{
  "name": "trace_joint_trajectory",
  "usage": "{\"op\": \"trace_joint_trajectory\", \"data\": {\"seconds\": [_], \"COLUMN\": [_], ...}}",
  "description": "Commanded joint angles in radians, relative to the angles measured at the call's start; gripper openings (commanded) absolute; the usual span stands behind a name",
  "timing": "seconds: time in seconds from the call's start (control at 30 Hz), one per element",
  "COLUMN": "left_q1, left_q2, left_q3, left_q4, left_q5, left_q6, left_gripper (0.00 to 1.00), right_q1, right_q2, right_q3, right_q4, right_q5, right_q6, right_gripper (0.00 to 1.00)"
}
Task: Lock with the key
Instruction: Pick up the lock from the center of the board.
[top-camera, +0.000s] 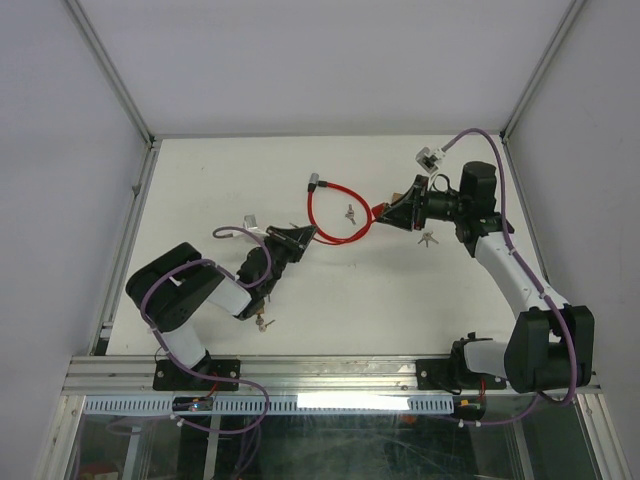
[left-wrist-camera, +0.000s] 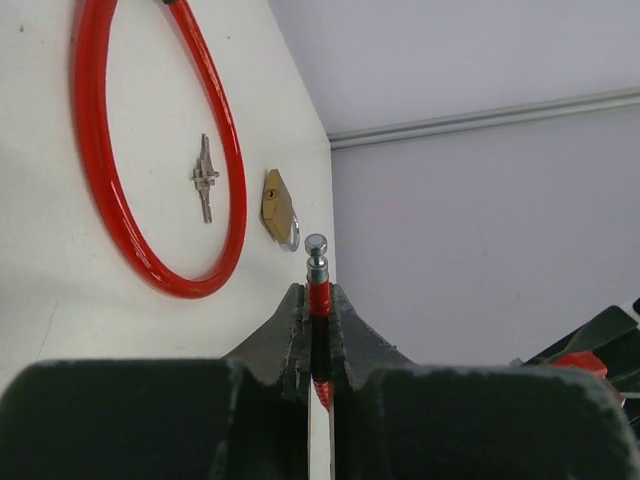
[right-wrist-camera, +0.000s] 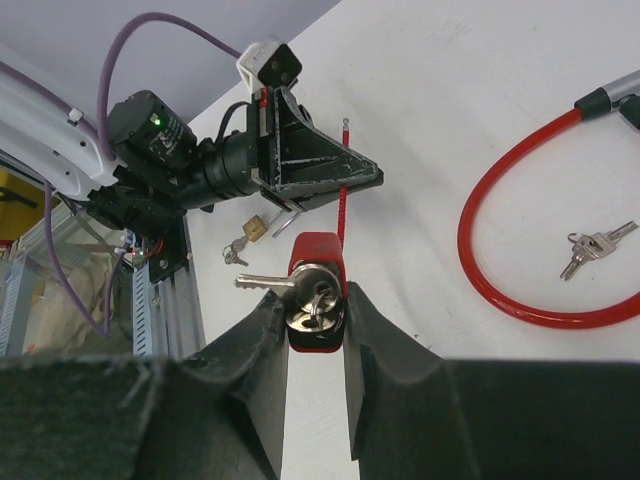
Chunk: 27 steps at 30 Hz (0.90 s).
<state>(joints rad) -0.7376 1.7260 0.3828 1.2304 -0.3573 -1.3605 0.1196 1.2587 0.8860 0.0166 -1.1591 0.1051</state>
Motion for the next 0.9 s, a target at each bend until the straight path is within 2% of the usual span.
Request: {"op": "trace_joint_trajectory", "data": {"seconds": [0.0,0.2,0.4,0.6,0.73,0.87], "left_q1": [0.005,0.003,-0.020,-0.037,-0.047,-0.048], "left_q2": [-0.033,-0.181,-0.357,-0.413,-0.404,-0.387], "left_q3": [0.029,0.054,0.126,0.202,0.290,0.365], "left_q4": [0.141,-0.024,-0.338,-0.552,-0.714,-0.810], "left_q5": [0.070,0.204,0.347,0.479,0.579,0.698], "left_q6": [0.222,0.683,1.026,1.228,1.302,1.329], "left_gripper": [0.00,0.00,0.00,0.00,0.00,0.00], "right_q1": [0.006,0.006,0.022,0.046,0.061,0.063], "right_q2": [-0.005,0.010,0.027,0.017,0.014,0.029], "right_q3": [0.050,0.086,0.091,0.087,0.079,0.075], "right_q4": [-0.071,-0.174,-0.199,-0.194,-0.167,-0.143], "right_q5": [-0.003,-0.043,-0.080,-0.095,-0.122,-0.145], "right_q6": [-0.105,-0.224,-0.279,-0.299,-0.279,-0.248], "right_gripper": [0.00,0.00,0.00,0.00,0.00,0.00]}}
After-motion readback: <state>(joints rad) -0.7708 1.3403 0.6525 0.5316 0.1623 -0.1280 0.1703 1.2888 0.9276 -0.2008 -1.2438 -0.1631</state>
